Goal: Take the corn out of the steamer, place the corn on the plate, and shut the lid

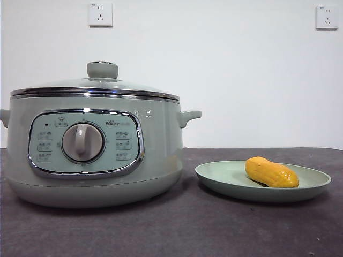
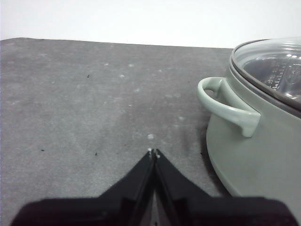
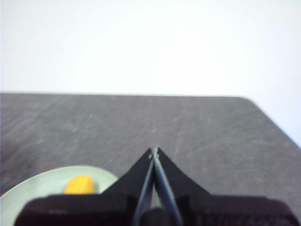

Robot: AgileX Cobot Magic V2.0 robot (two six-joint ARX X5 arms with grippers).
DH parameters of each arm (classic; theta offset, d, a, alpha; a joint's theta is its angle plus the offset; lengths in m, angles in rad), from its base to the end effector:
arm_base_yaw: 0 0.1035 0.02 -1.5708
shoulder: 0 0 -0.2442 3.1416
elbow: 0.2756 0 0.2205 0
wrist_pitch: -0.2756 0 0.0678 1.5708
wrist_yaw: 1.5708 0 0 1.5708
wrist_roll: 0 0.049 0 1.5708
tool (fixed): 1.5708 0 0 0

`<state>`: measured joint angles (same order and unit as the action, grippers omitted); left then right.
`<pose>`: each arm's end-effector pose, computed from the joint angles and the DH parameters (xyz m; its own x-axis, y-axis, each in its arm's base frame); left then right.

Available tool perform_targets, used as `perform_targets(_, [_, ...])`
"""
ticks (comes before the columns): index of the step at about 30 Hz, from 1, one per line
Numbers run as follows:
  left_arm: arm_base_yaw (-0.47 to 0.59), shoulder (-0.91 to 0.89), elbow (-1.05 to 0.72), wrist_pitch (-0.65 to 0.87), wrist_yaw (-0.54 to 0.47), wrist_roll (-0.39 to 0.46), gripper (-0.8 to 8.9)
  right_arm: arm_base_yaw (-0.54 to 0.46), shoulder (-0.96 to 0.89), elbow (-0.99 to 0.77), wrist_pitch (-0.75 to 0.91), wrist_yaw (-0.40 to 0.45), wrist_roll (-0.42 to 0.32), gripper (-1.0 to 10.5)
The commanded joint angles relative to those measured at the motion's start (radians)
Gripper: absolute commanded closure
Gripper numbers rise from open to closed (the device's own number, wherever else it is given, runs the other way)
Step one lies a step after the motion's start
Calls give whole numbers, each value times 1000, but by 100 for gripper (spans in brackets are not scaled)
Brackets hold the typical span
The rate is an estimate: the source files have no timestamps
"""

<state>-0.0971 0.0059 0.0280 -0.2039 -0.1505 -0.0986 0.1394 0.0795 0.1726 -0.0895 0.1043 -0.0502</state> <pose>0.1012 -0.0025 0.1486 0.9824 0.0550 -0.1787 -0.0684 0.9952 -0.0698 0.0985 0.0087 0.2028 0.9994 0.0351 0.0036 -0.0349 0.9982 -0.0498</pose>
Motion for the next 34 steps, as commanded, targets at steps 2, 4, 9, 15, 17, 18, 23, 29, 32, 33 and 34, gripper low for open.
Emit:
perform_targets(2, [3,-3,-14,3,-2,-6,817,-38,-43,-95,31,-2,-4,944])
perform_targets(4, [3,-3,-14,3,-2,-6,817,-51,-56,-122,29,-2,1,944])
perform_targets(9, [3,-3,-14,3,-2,-6,817,-62,-64,-167,24,-51,7,944])
perform_targets(15, [3,-3,-14,3,-2,-6,817,-61,-65,-167,-81,-116,35,944])
perform_targets(17, [3,-3,-14,3,-2,-6,817,-61,-64,-166,-90,-131,62,944])
perform_targets(18, [3,-3,-14,3,-2,-6,817,-61,-64,-166,-90,-129,60,944])
perform_targets(23, [3,-3,-14,3,-2,-6,817,-61,-64,-166,-90,-125,60,944])
perform_targets(29, [3,-3,-14,3,-2,-6,817,-61,-64,-166,-90,-125,60,944])
perform_targets(32, [3,-3,-14,3,-2,-6,817,-61,-64,-166,-90,-124,60,944])
perform_targets(33, [3,-3,-14,3,-2,-6,817,-61,-64,-166,-90,-125,60,944])
perform_targets(34, [3,-3,-14,3,-2,-6,817,-61,-64,-166,-90,-125,60,944])
